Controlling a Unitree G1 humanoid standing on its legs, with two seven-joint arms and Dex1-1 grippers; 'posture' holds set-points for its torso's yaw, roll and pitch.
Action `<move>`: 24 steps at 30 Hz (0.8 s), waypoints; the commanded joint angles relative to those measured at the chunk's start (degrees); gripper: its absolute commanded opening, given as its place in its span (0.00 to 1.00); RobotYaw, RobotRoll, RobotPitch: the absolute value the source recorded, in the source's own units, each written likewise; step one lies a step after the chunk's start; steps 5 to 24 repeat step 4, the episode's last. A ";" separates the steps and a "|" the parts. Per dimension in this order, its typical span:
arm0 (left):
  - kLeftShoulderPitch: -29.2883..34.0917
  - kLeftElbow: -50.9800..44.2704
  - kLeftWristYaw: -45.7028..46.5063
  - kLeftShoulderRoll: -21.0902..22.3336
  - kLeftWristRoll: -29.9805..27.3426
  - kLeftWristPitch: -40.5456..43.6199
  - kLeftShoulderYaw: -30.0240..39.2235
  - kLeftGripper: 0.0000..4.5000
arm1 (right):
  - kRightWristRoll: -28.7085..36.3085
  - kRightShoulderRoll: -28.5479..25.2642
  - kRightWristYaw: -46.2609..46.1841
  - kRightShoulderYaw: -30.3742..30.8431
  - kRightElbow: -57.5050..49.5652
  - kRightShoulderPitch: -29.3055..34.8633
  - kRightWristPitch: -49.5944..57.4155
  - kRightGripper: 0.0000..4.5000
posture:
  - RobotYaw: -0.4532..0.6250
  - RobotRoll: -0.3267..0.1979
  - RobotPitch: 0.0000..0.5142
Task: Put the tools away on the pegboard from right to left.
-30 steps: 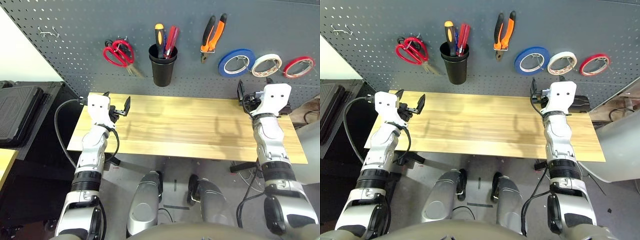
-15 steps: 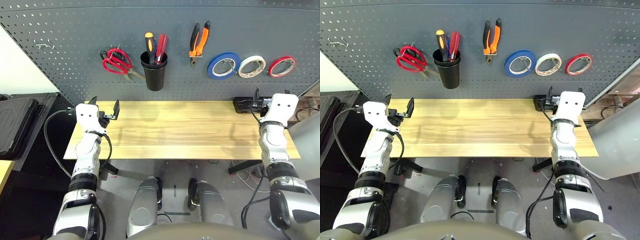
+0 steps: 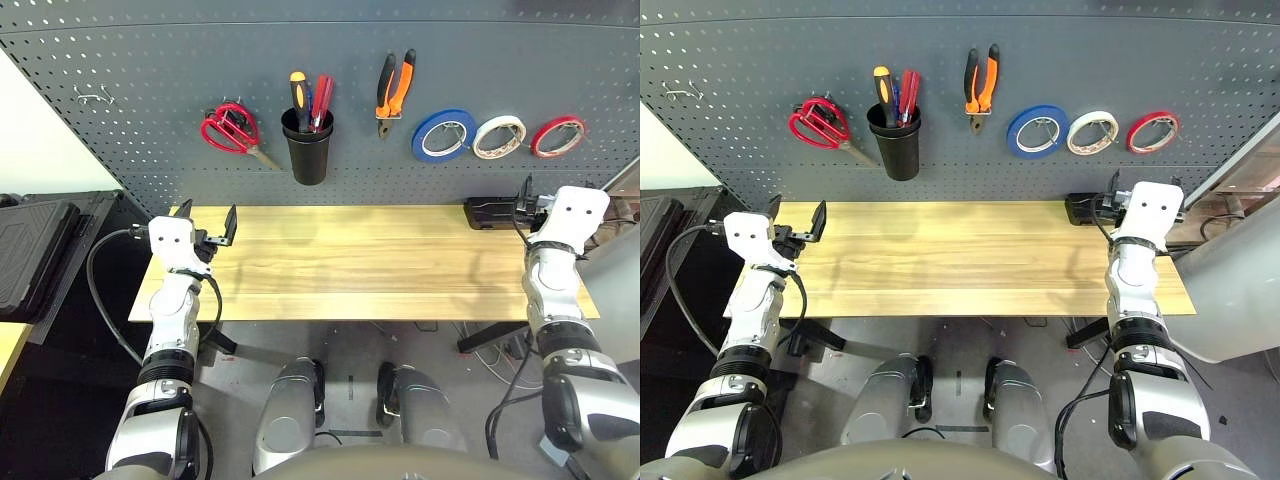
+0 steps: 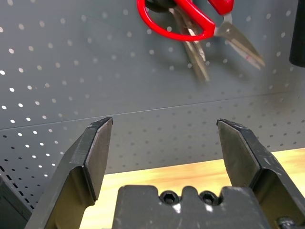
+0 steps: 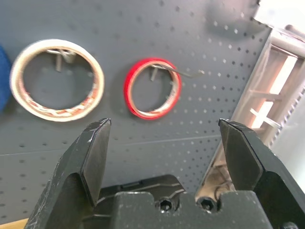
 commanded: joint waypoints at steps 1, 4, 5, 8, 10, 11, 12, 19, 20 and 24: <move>-1.03 1.82 0.34 0.69 -0.10 -0.66 0.57 1.00 | 1.20 -0.51 -0.58 -1.31 1.62 0.81 1.28 1.00 | 0.54 0.62 0.20; -1.45 1.91 0.37 0.92 -0.04 -0.74 0.59 1.00 | 1.46 -0.39 -1.12 -1.53 2.14 0.80 1.67 1.00 | 0.54 0.62 0.21; -1.45 1.91 0.37 0.92 -0.04 -0.74 0.59 1.00 | 1.46 -0.39 -1.12 -1.53 2.14 0.80 1.67 1.00 | 0.54 0.62 0.21; -1.45 1.91 0.37 0.92 -0.04 -0.74 0.59 1.00 | 1.46 -0.39 -1.12 -1.53 2.14 0.80 1.67 1.00 | 0.54 0.62 0.21; -1.45 1.91 0.37 0.92 -0.04 -0.74 0.59 1.00 | 1.46 -0.39 -1.12 -1.53 2.14 0.80 1.67 1.00 | 0.54 0.62 0.21; -1.45 1.91 0.37 0.92 -0.04 -0.74 0.59 1.00 | 1.46 -0.39 -1.12 -1.53 2.14 0.80 1.67 1.00 | 0.54 0.62 0.21; -1.45 1.91 0.37 0.92 -0.04 -0.74 0.59 1.00 | 1.46 -0.39 -1.12 -1.53 2.14 0.80 1.67 1.00 | 0.54 0.62 0.21; -1.45 1.91 0.37 0.92 -0.04 -0.74 0.59 1.00 | 1.46 -0.39 -1.12 -1.53 2.14 0.80 1.67 1.00 | 0.54 0.62 0.21; -1.45 1.91 0.37 0.92 -0.04 -0.74 0.59 1.00 | 1.46 -0.39 -1.12 -1.53 2.14 0.80 1.67 1.00 | 0.54 0.62 0.21; -1.45 1.91 0.37 0.92 -0.04 -0.74 0.59 1.00 | 1.46 -0.39 -1.12 -1.53 2.14 0.80 1.67 1.00 | 0.54 0.62 0.21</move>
